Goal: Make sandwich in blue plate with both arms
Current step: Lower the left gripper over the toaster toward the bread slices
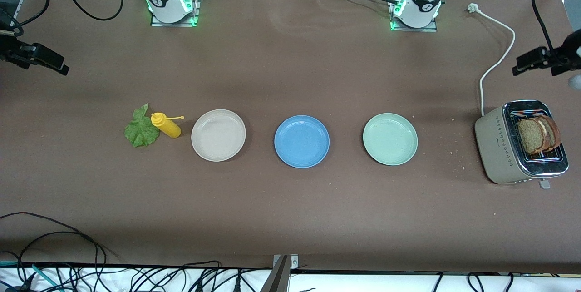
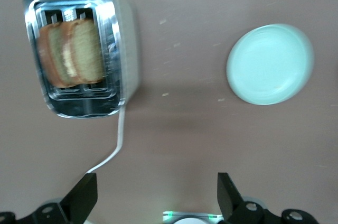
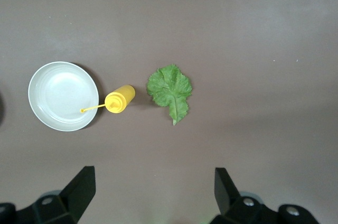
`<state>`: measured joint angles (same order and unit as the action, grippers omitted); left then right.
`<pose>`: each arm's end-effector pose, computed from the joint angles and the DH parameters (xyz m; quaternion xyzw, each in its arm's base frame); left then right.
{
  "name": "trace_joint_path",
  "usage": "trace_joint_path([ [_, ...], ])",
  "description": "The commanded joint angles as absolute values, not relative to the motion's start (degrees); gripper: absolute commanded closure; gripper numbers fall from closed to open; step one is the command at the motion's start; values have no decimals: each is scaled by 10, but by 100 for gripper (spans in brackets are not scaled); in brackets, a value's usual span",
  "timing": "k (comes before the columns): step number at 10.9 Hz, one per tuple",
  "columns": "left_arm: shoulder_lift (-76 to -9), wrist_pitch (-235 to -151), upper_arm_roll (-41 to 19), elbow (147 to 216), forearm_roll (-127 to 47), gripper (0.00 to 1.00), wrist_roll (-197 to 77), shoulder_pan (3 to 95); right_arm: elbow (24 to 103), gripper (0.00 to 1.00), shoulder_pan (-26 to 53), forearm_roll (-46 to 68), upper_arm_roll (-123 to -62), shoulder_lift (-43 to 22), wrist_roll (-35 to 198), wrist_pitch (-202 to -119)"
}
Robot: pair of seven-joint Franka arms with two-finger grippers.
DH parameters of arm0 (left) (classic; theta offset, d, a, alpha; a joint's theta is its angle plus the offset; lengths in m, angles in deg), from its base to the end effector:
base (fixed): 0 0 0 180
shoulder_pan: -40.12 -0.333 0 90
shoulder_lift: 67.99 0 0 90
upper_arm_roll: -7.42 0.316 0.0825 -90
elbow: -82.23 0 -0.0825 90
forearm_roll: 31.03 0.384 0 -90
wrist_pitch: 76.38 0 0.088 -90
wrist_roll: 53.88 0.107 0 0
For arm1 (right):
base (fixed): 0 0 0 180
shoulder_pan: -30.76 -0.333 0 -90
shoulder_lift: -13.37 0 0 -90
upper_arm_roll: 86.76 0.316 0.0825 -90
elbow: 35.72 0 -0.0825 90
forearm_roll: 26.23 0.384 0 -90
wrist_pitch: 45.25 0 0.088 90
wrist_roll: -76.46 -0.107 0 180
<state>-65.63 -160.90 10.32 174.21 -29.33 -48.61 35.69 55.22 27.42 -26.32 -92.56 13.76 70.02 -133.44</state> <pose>0.5482 0.0734 0.5782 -0.9960 -0.0181 0.0868 0.0064 0.5481 -0.0239 0.6178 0.9968 -0.0776 -0.0206 0.0012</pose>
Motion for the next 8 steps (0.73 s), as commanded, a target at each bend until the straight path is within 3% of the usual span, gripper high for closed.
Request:
trace_joint_path([
  [1,-582,-1616,98,1719,-206,0,-482,347,546,0,275,-253,-925,140,694,-1325],
  [8,-502,-1740,96,1714,-192,0,-447,297,546,0,275,-253,-925,140,694,-1324],
])
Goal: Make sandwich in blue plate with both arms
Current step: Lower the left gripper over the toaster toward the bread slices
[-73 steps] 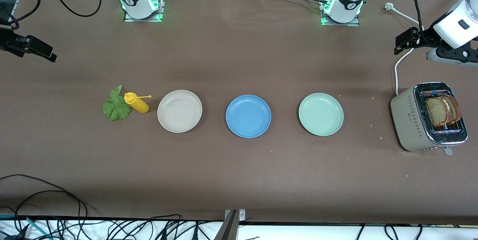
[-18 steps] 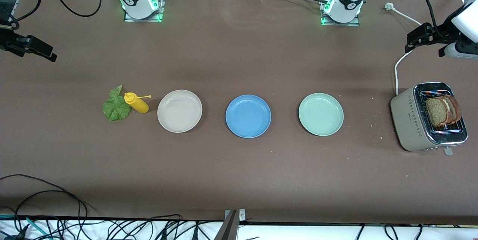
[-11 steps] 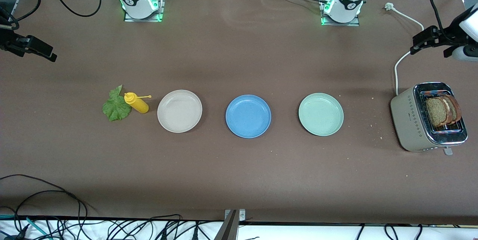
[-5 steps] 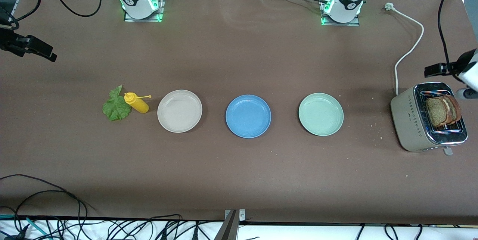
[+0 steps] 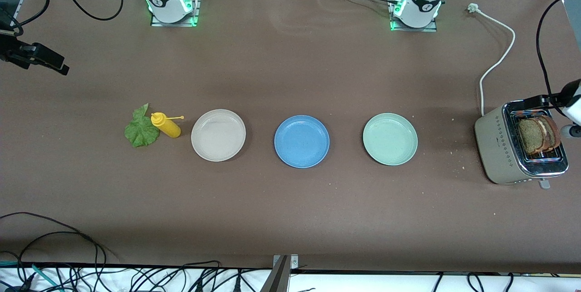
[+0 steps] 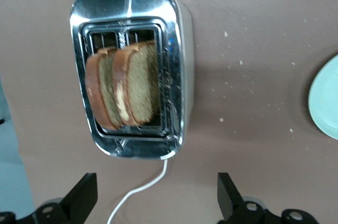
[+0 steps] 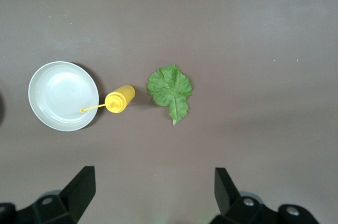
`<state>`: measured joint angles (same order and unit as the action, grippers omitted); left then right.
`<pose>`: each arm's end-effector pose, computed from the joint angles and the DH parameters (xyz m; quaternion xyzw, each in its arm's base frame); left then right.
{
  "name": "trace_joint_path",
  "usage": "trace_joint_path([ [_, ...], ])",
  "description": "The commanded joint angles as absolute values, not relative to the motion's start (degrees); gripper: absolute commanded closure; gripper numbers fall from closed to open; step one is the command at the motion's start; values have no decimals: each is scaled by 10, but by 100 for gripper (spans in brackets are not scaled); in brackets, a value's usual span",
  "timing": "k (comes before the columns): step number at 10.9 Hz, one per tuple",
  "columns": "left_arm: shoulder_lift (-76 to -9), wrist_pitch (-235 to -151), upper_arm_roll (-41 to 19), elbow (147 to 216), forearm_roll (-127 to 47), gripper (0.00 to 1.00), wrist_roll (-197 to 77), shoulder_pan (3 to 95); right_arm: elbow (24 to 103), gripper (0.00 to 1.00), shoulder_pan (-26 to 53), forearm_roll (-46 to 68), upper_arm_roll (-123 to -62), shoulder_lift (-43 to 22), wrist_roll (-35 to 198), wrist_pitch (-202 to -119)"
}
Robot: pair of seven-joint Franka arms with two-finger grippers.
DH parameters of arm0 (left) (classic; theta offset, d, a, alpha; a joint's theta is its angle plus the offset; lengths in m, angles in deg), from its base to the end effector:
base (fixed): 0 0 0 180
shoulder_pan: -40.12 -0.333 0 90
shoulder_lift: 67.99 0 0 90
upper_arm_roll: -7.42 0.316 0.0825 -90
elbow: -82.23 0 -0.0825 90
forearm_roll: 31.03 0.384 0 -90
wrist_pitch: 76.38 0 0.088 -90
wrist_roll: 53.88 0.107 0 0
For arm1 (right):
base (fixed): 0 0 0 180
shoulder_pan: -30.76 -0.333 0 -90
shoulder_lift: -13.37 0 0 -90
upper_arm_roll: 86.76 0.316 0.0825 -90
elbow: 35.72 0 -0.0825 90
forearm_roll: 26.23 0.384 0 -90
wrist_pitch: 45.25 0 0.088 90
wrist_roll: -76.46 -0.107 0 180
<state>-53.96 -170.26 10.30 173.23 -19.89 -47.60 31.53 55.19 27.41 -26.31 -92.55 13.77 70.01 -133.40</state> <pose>0.5994 0.1387 0.4799 -0.9897 -0.0288 0.1111 0.0857 0.5480 -0.0237 0.6181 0.9968 -0.0775 -0.0206 0.0011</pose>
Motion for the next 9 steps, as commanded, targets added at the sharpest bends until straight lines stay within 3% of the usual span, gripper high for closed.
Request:
trace_joint_path([
  [1,-489,-1760,96,1713,-195,0,-445,292,546,0,275,-253,-925,140,694,-1324],
  [5,-458,-1828,95,1723,-242,5,-411,263,546,0,275,-253,-925,140,694,-1324],
  [9,-444,-1838,94,1723,-257,5,-398,254,546,0,275,-253,-925,140,694,-1324],
])
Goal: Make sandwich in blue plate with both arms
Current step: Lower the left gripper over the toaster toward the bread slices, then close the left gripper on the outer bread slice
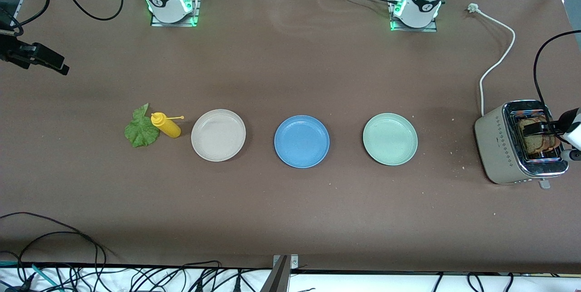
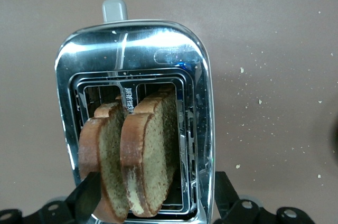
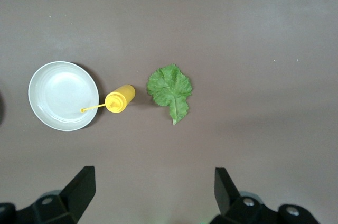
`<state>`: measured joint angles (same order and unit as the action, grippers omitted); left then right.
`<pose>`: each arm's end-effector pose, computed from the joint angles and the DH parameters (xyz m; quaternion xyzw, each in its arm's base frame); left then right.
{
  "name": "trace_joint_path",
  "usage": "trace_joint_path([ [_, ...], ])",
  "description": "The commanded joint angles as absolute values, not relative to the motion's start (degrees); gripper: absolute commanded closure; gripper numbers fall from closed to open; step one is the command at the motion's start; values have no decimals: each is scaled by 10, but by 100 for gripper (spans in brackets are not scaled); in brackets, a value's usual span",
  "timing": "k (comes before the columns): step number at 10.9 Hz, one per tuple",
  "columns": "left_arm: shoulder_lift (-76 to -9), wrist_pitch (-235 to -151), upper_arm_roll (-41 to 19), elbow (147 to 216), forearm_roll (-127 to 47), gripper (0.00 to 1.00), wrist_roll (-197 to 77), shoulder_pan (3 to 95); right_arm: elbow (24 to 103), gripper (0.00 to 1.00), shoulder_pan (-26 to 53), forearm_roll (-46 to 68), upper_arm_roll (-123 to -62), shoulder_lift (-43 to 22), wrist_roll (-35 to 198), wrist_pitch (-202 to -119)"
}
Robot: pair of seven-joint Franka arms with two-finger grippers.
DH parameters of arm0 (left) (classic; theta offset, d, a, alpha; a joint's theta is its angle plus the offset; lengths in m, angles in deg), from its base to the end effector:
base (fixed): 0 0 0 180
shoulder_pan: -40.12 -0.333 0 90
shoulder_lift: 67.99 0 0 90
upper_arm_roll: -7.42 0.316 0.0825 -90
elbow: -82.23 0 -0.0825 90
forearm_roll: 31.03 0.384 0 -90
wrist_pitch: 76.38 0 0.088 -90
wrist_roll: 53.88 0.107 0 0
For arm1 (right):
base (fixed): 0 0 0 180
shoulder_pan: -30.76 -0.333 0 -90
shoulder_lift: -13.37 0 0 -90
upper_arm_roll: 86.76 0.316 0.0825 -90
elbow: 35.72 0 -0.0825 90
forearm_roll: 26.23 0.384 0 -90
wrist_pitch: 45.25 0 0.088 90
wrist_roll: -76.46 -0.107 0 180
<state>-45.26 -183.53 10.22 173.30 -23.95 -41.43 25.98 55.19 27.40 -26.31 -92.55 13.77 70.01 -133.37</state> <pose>0.6279 0.1972 0.3976 -0.9959 -0.0161 0.0729 0.0505 0.5480 -0.0236 0.6181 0.9968 -0.0774 -0.0208 0.0011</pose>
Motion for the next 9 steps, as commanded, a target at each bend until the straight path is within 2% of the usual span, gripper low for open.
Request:
trace_joint_path([
  [1,-442,-1838,95,1723,-260,5,-398,254,546,0,275,-253,-925,140,694,-1324],
  [9,-428,-1839,94,1724,-273,9,-385,245,546,0,275,-253,-925,140,694,-1324],
])
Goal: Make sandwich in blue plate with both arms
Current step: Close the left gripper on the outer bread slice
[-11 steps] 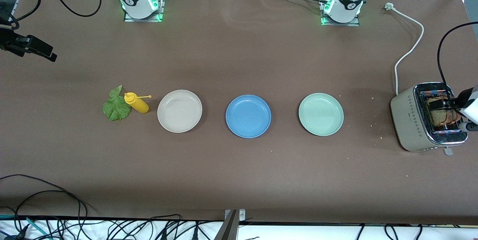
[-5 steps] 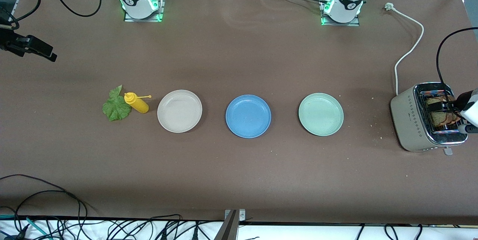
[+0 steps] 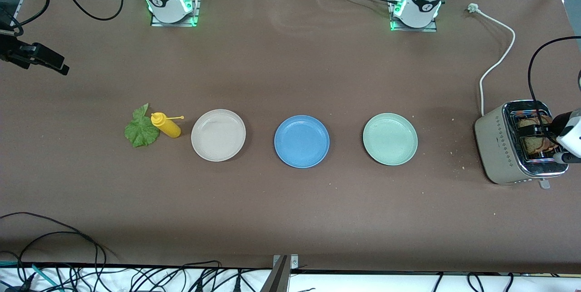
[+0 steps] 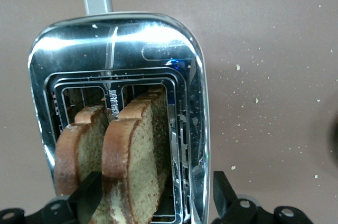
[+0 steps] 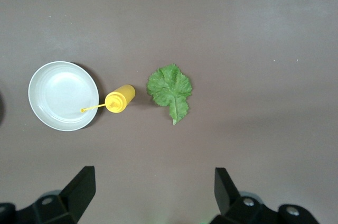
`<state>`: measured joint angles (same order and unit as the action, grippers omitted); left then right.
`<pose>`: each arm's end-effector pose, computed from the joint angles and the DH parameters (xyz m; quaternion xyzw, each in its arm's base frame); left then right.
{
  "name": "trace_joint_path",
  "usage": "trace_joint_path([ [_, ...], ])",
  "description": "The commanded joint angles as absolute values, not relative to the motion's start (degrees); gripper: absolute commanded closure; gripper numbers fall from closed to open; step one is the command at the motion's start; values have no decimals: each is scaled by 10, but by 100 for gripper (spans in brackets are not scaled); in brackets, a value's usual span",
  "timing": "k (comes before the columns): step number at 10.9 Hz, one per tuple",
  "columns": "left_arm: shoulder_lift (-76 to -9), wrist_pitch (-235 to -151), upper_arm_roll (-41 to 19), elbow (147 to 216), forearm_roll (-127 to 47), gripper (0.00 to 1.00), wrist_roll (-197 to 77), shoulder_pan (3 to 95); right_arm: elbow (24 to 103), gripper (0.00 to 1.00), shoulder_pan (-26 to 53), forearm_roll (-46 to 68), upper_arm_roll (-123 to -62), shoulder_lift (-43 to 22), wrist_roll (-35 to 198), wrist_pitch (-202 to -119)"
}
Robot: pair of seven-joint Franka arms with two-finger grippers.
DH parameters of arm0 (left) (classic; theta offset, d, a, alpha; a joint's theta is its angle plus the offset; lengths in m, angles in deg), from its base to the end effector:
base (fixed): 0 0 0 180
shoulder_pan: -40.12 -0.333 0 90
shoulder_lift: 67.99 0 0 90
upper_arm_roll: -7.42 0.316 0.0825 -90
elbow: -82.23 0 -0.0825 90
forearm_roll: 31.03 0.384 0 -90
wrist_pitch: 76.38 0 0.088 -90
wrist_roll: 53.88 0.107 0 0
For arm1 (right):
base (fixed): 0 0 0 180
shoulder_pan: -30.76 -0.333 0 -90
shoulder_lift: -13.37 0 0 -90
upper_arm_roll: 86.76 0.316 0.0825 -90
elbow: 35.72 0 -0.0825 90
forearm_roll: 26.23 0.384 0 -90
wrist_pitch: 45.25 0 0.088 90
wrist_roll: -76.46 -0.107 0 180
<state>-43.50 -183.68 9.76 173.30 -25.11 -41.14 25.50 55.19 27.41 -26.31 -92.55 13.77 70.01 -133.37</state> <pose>0.6299 0.1970 0.3773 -0.9957 -0.0166 0.0839 0.0363 0.5480 -0.0237 0.6181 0.9968 -0.0775 -0.0208 0.0011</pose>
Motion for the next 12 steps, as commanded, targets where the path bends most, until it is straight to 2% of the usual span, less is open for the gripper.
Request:
trace_joint_path([
  [1,-428,-1839,94,1724,-273,21,-382,245,546,0,275,-253,-925,140,694,-1324],
  [3,-429,-1838,94,1724,-272,53,-381,246,546,0,275,-253,-925,140,694,-1324],
  [5,-431,-1833,94,1723,-270,95,-378,247,546,0,275,-253,-925,140,694,-1324],
  [6,-432,-1832,94,1723,-271,100,-366,247,546,0,275,-253,-925,140,694,-1324],
  [12,-457,-1803,94,1721,-276,100,-341,241,546,0,275,-253,-925,140,694,-1324],
])
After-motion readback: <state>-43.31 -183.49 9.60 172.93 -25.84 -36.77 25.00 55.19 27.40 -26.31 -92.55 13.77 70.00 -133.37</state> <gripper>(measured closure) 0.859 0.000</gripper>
